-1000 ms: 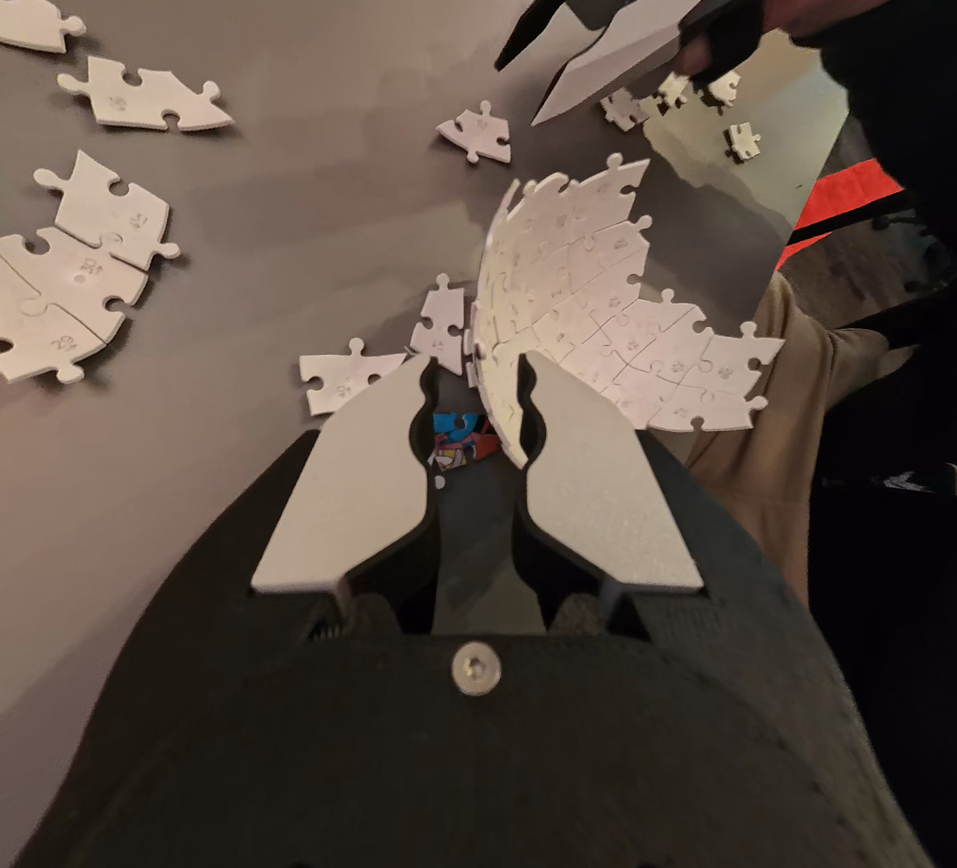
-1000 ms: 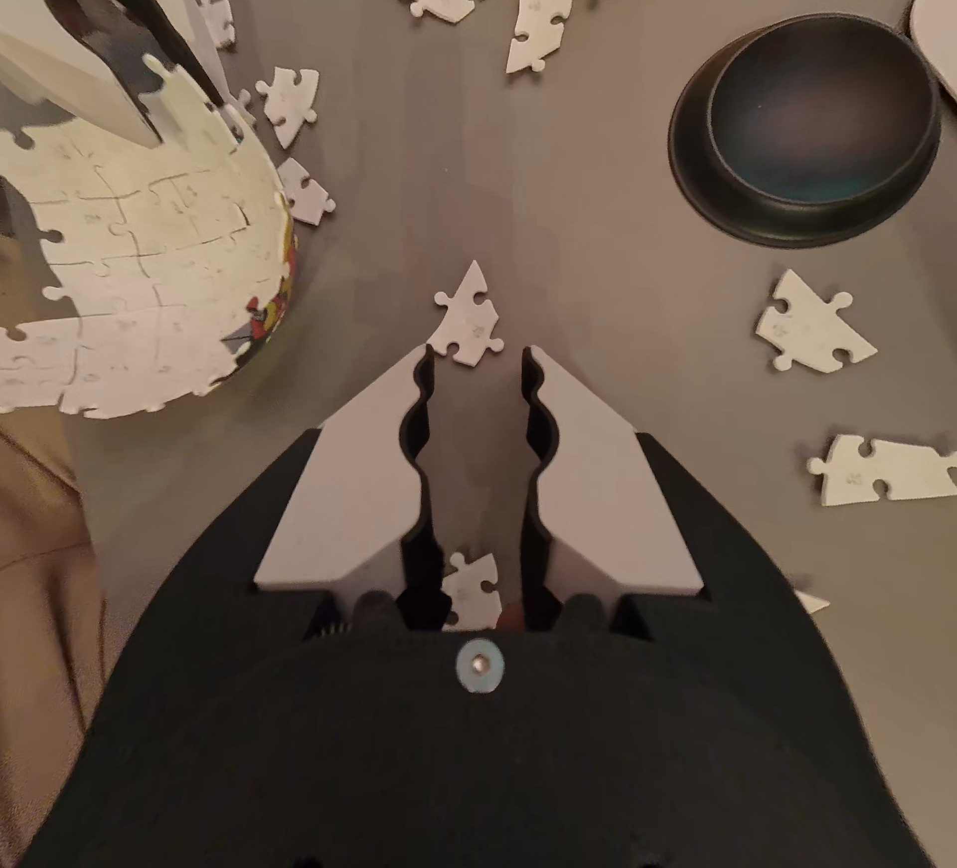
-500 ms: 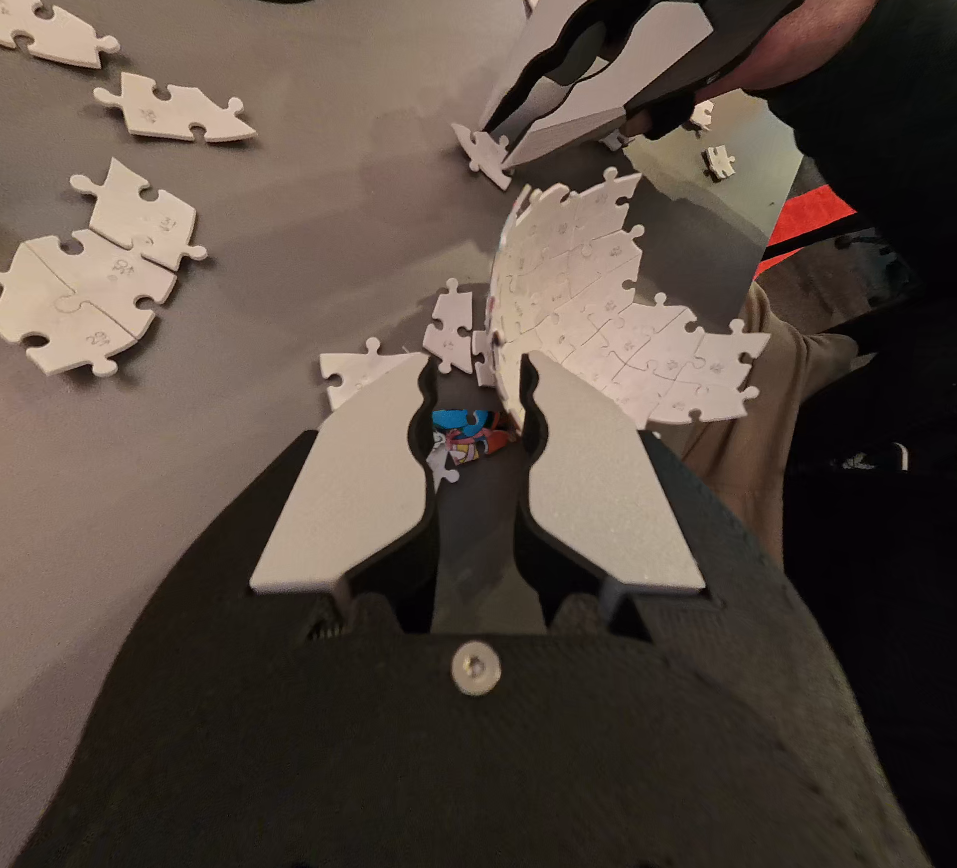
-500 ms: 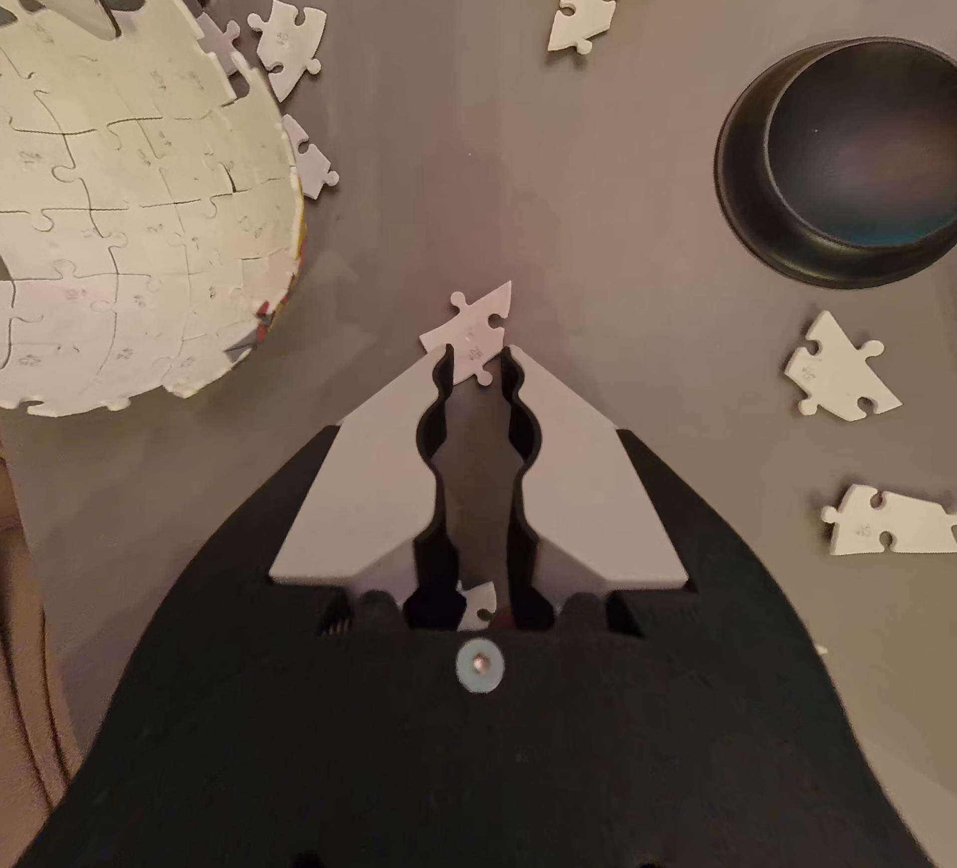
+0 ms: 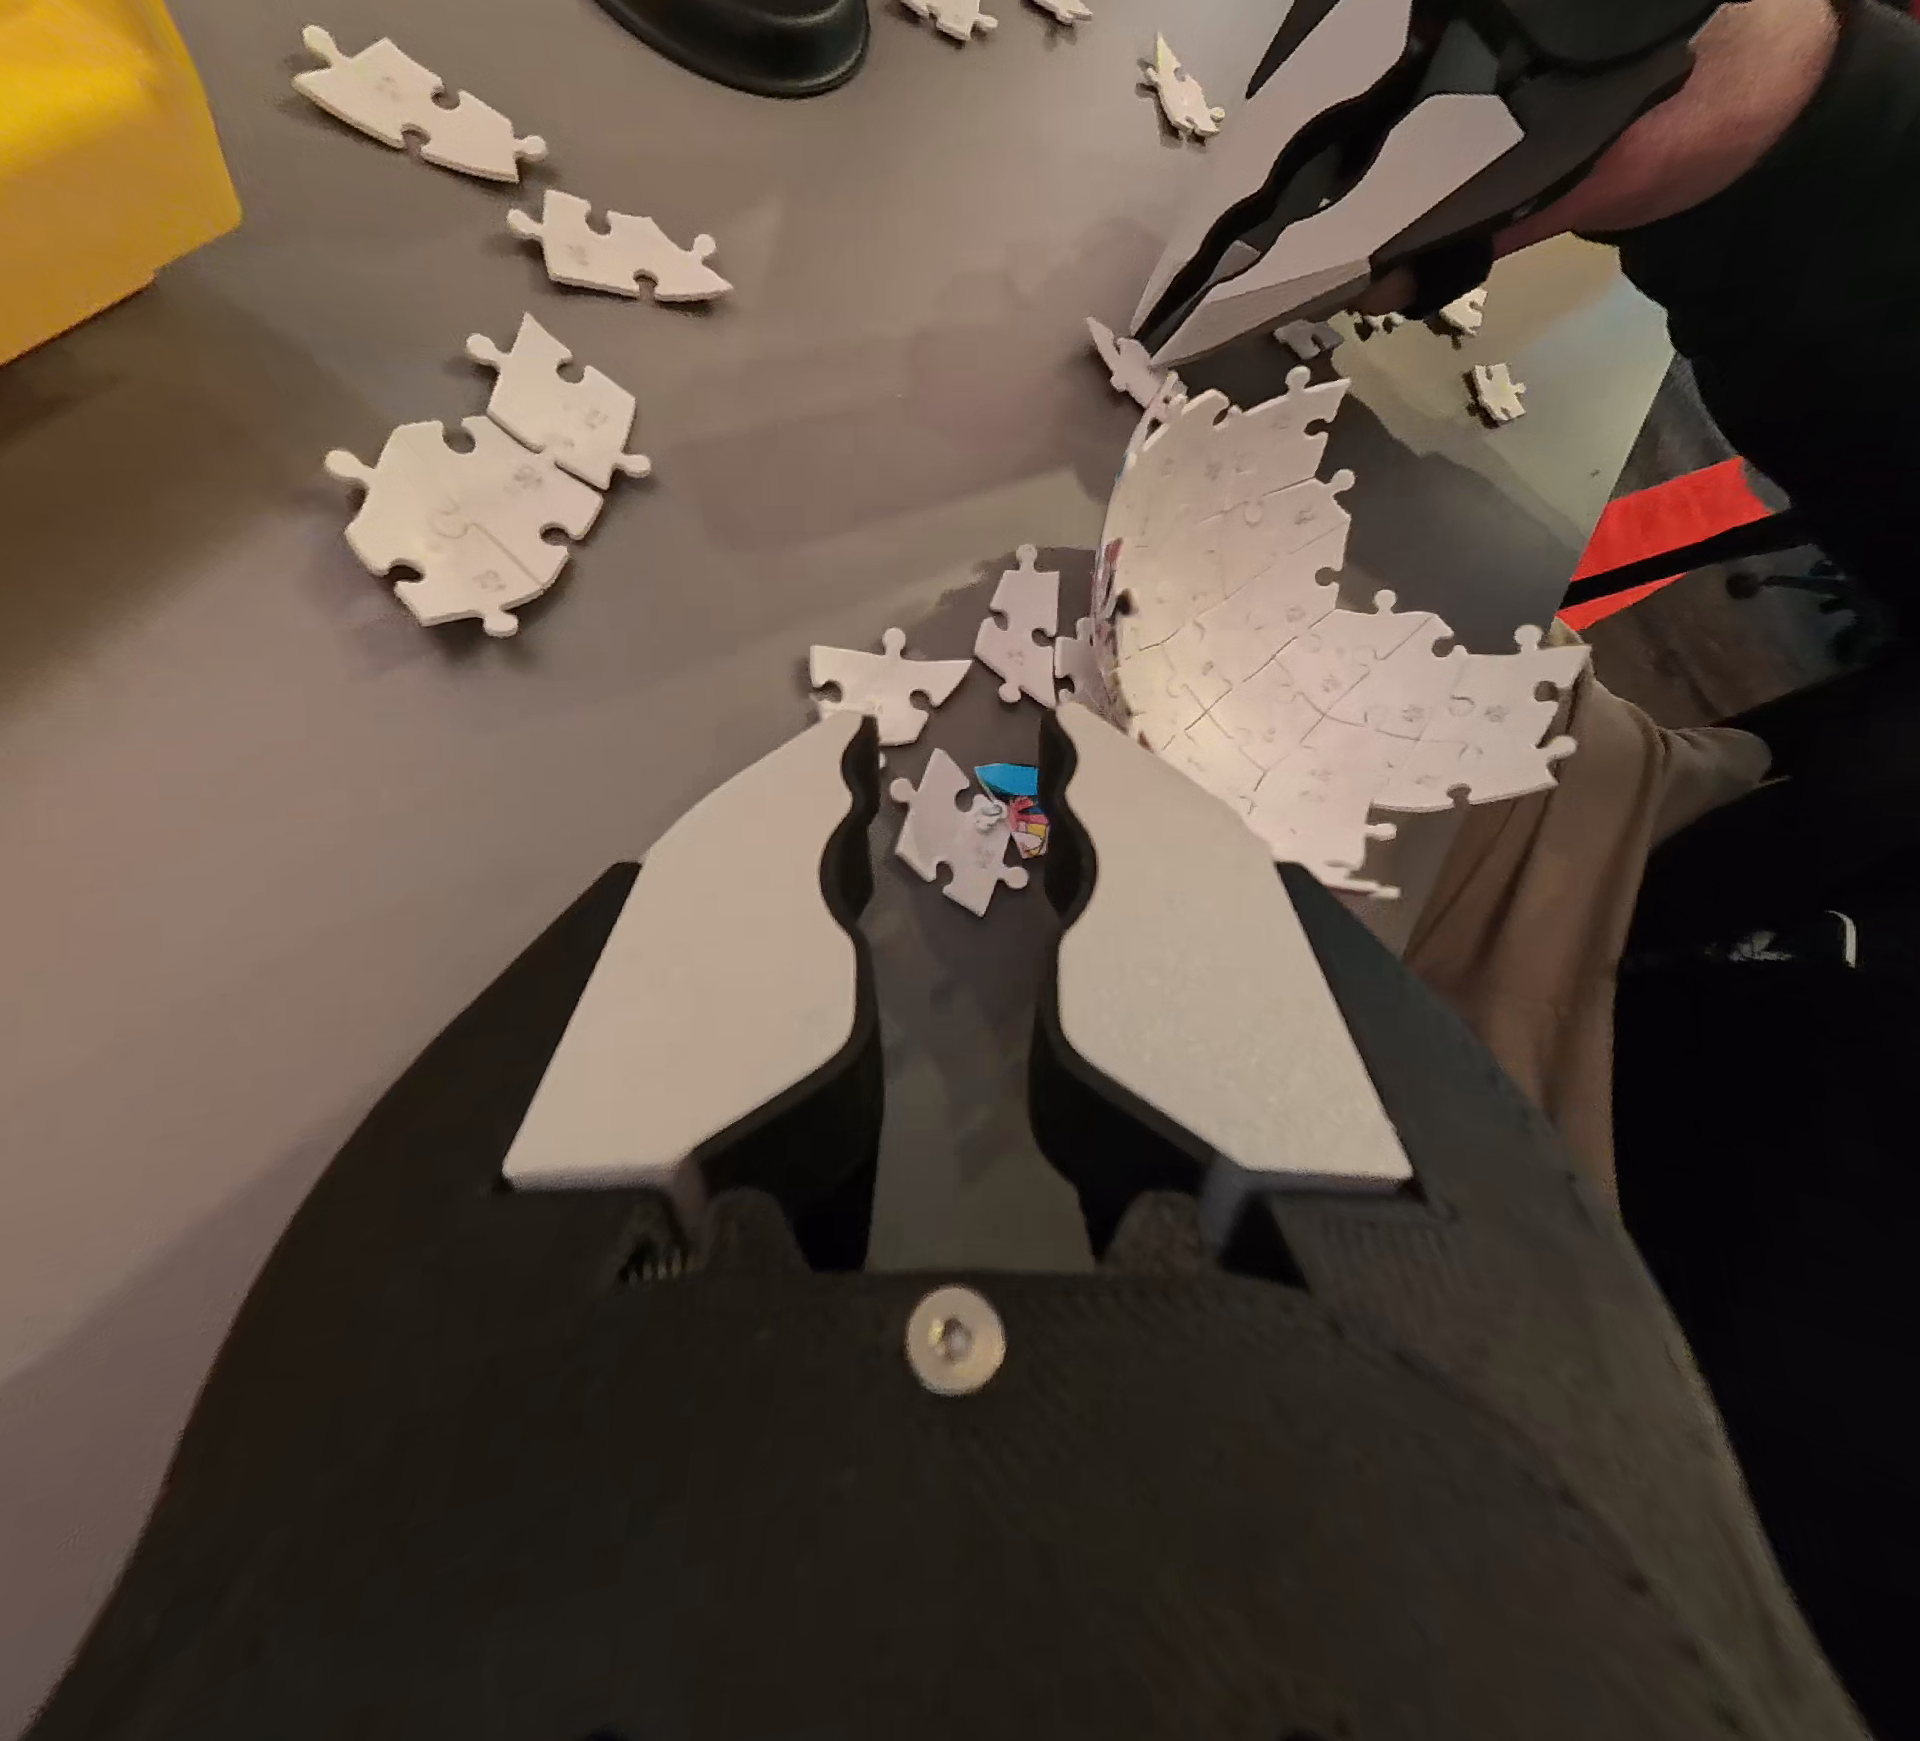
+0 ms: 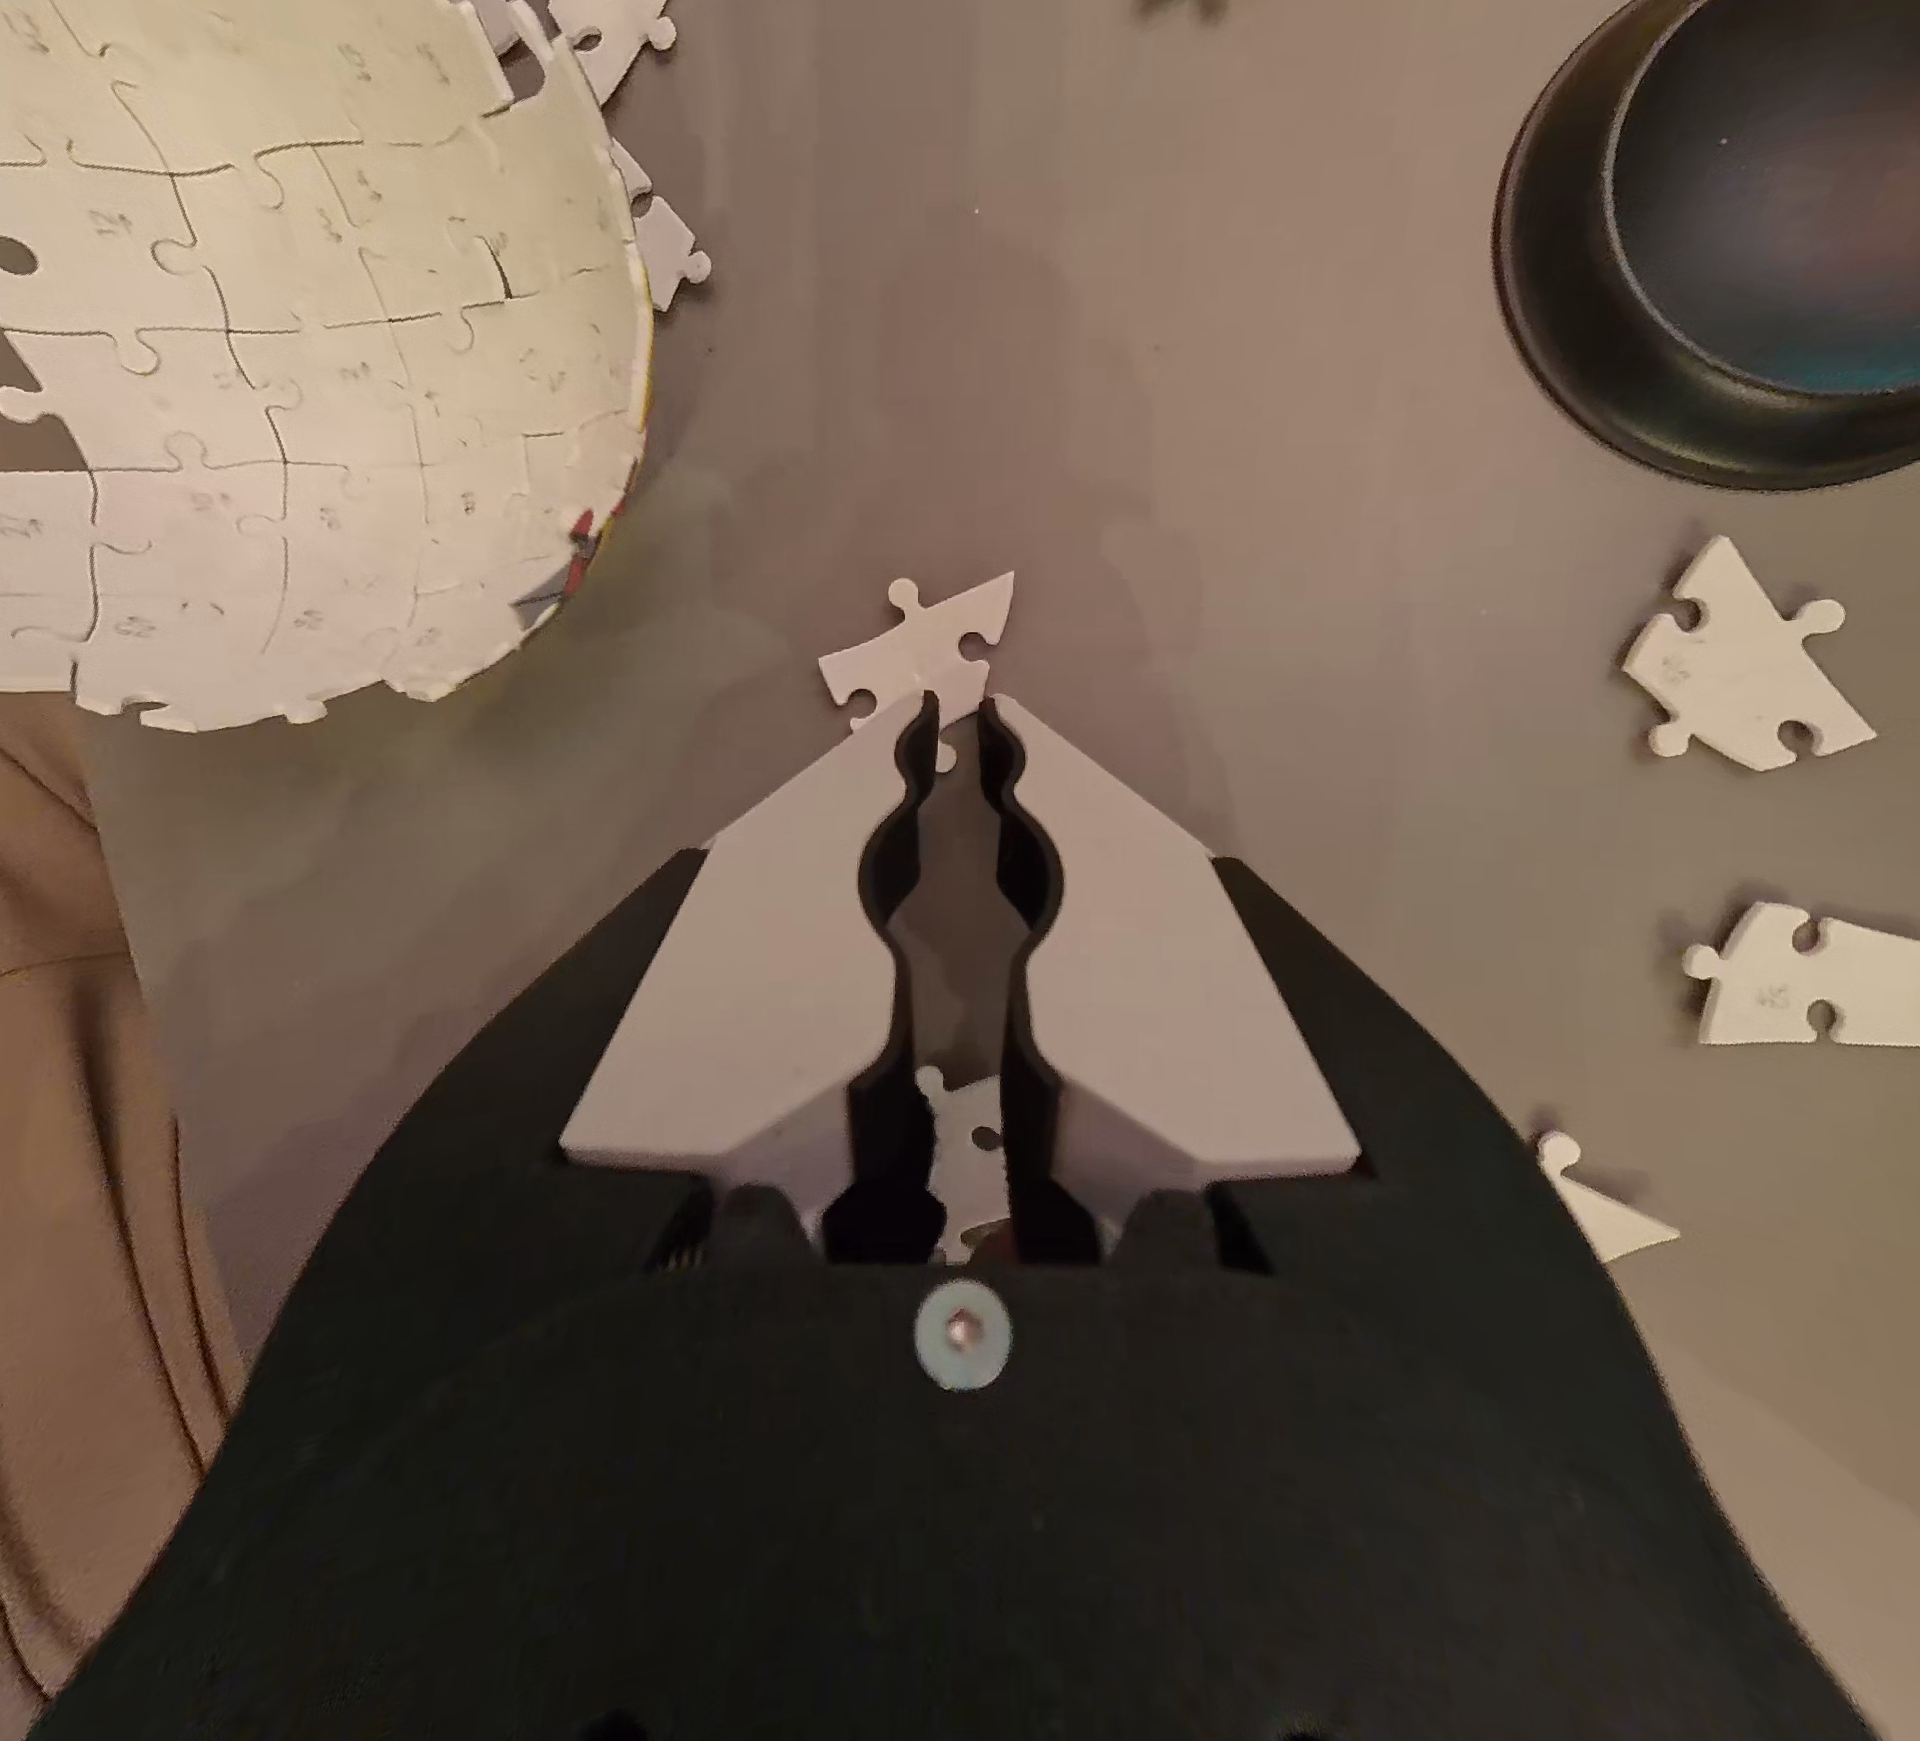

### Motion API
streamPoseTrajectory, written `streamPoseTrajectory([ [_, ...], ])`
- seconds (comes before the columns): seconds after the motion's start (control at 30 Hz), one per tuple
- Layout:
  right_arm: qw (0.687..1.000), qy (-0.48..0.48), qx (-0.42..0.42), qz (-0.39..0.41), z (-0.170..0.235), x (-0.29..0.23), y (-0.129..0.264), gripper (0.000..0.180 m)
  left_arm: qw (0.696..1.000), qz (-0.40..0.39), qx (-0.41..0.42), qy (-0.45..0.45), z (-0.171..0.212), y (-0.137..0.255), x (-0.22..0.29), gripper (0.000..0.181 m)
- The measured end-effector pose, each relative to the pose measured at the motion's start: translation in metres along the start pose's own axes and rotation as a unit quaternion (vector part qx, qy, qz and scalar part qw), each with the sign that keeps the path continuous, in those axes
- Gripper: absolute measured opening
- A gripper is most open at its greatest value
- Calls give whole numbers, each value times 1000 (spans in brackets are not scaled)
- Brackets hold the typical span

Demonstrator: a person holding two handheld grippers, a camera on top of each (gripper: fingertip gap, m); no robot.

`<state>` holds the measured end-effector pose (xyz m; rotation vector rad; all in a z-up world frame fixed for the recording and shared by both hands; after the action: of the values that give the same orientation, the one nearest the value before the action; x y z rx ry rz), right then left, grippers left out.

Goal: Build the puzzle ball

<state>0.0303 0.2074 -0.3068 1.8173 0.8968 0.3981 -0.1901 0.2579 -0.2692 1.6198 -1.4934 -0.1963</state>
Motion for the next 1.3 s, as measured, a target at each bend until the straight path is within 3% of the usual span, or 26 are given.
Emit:
streamPoseTrajectory([
  [0.03,1000,0,0,-1,0,0,0,6,1000,-2,2,-1,0,1,-1,29],
  [0.27,1000,-3,10,6,-1,4,1,15,1000,-18,18,8,2,8,-10,29],
  [1.07,998,-7,57,15,-22,13,-1,20,995,-55,54,65,26,28,-36,47],
  [1.3,997,0,70,20,-35,12,-5,20,993,-79,44,72,43,39,-43,44],
])
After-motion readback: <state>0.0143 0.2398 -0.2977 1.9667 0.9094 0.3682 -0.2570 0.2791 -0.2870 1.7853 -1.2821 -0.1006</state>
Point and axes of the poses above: each gripper's, where its closed fingertips meet, y back along the fingers, z out of its underside, x = y × z across the jaws, the point moved 4 cm from there along y, back along the fingers, and after that the axes turned 8 degrees about -x, right-handed, at the moved point
